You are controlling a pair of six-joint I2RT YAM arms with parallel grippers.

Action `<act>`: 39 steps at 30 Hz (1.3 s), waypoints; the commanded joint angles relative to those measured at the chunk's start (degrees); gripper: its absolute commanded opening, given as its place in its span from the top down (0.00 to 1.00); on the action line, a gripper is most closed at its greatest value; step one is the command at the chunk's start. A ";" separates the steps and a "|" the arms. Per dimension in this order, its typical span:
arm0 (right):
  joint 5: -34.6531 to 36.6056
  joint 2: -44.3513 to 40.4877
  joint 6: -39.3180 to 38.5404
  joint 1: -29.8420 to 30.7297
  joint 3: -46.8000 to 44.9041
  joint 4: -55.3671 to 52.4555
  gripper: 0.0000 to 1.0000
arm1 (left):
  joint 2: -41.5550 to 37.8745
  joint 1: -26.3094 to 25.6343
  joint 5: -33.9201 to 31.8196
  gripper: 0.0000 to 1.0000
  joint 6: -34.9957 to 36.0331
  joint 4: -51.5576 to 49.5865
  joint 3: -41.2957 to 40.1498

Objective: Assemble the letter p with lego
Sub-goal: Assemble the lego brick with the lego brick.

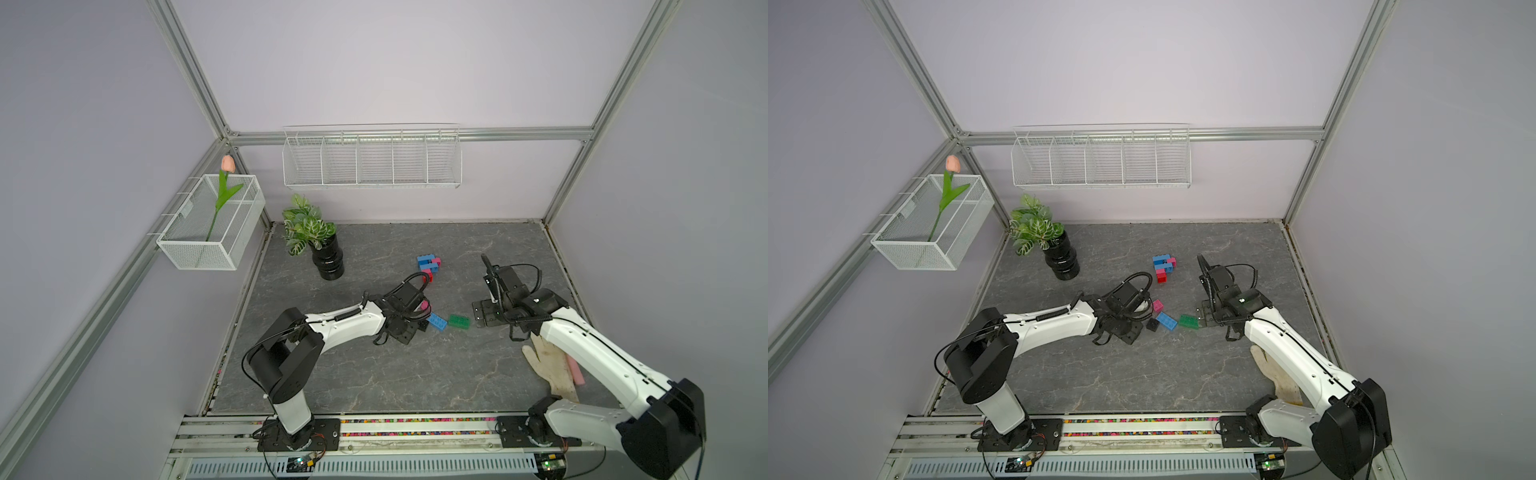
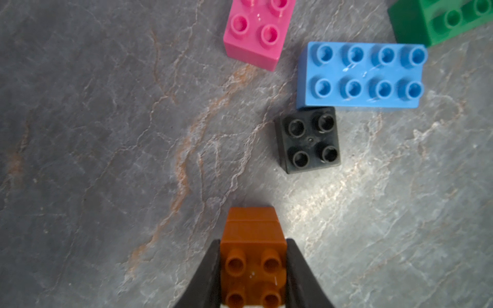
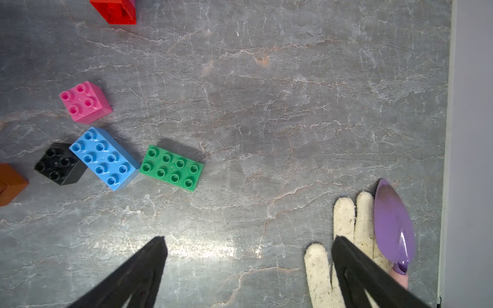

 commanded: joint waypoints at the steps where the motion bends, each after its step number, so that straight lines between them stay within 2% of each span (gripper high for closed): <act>1: -0.68 -0.06 -0.43 0.26 -1.01 -0.74 0.01 | 4.81 0.31 3.15 0.79 0.16 -0.12 -3.09; 9: -0.80 -0.24 -0.26 0.30 -1.15 -0.92 0.01 | 7.77 0.57 4.13 0.79 -0.89 1.04 -4.73; 17: -0.93 -0.55 -0.26 0.31 -1.11 -1.07 0.01 | 4.71 0.67 1.50 0.76 -0.77 -2.17 -2.65; 25: -0.91 -0.81 -0.26 0.29 -1.23 -1.18 0.01 | 3.48 3.00 -0.48 0.75 -1.05 -4.52 -0.63; 33: -0.93 -0.35 -0.49 0.26 -0.97 -1.09 0.00 | 0.61 3.21 -0.02 0.58 -1.20 -3.44 0.42; 39: -2.21 0.33 -1.51 0.34 -0.73 -0.92 0.00 | -2.19 3.17 1.30 0.49 0.25 -2.96 2.83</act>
